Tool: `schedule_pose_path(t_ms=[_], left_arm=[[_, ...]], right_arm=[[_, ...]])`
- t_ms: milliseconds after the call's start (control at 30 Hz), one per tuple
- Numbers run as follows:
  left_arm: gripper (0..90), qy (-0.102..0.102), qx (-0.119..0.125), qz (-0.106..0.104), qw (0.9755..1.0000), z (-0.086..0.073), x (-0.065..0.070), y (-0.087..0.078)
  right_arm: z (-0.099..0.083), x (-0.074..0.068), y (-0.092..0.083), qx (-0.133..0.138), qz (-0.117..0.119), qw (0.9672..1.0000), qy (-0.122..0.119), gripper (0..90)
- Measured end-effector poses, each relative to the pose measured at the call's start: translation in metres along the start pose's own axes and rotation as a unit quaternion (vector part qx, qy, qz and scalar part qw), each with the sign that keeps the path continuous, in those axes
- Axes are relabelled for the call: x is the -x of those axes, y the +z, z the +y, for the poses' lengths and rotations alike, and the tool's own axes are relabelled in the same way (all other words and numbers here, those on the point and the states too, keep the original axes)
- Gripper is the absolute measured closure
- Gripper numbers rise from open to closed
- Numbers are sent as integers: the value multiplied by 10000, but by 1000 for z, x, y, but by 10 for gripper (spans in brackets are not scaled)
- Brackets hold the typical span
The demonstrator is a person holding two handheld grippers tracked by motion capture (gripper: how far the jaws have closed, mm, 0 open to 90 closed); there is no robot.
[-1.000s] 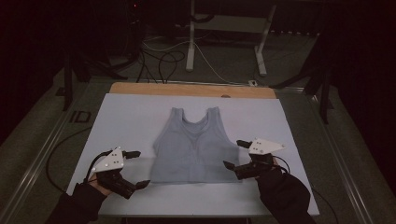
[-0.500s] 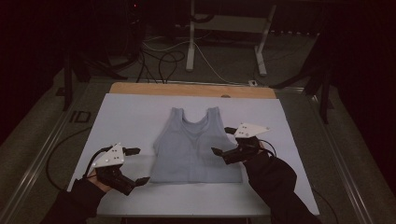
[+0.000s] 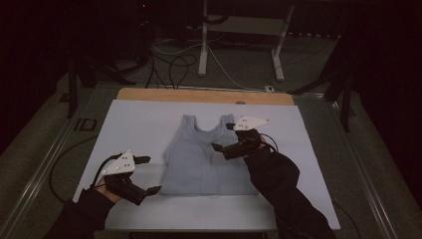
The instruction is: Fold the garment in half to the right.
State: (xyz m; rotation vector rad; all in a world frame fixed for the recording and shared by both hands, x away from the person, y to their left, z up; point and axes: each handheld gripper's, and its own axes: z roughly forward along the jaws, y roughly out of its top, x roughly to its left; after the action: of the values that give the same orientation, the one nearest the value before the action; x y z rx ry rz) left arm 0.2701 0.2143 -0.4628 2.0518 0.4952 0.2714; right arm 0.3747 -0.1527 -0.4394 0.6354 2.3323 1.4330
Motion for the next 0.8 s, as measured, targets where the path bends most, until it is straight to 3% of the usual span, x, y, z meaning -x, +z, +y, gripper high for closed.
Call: schedule_pose_path(t_ms=[367,600,733,800], left_arm=[[4,-51,-398,-214,9990,-2,2,18],[4,-26,-633,-345,9974,-8,6,29],[16,-124,-739,-420,9963,-11,6,34],[25,-51,-863,-402,9954,-12,7,36]], right_arm=[[17,8,37,-154,-21,9998,142,91],[28,13,62,-256,0,9996,80,90],[31,14,76,-359,-35,9993,65,90],[32,15,82,-396,-6,9992,30,91]])
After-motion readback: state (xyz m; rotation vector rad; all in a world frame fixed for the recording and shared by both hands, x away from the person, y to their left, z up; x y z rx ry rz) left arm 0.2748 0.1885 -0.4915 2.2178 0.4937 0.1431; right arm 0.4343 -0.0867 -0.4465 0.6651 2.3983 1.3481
